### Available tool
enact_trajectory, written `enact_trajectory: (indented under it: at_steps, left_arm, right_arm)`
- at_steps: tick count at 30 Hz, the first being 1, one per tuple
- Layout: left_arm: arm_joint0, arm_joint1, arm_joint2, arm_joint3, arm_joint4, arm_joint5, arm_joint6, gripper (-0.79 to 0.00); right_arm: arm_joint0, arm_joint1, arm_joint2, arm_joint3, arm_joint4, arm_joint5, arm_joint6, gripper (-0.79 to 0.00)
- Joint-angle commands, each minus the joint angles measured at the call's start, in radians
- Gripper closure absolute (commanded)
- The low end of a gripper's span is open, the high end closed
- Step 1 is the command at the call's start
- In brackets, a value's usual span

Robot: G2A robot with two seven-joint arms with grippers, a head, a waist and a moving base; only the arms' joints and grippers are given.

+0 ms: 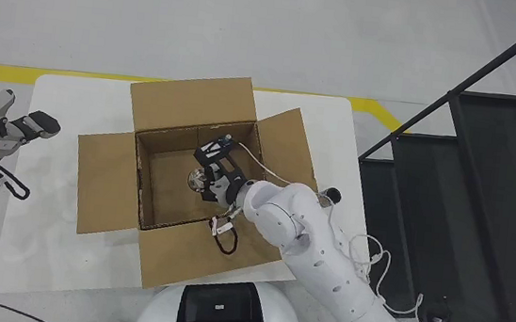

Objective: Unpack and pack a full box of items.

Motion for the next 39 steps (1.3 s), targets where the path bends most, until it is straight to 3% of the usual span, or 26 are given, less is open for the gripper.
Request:
enact_trajectory:
  at_steps: [1, 10, 17, 28, 39]
  left_arm:
    - [0.0, 0.0, 0.0, 0.0, 0.0, 0.0, 0.0, -0.785]
    - [0.0, 0.0, 0.0, 0.0, 0.0, 0.0, 0.0, -0.785]
    - [0.0, 0.0, 0.0, 0.0, 0.0, 0.0, 0.0, -0.785]
    - [0.0, 0.0, 0.0, 0.0, 0.0, 0.0, 0.0, -0.785]
    - [0.0, 0.0, 0.0, 0.0, 0.0, 0.0, 0.0, -0.785]
  right_arm:
    - [-0.043, 0.012, 0.041, -0.088, -0.009, 0.001, 0.041, 0.0]
    - [-0.327, 0.068, 0.302, -0.398, -0.008, -0.045, 0.164, 0.0]
    - [-0.551, 0.092, 0.493, -0.49, 0.043, -0.058, 0.145, 0.0]
    - [-0.738, 0.104, 0.653, -0.4, 0.112, -0.018, -0.011, 0.0]
    - [-0.677, 0.107, 0.689, -0.088, 0.184, 0.086, -0.112, 0.0]
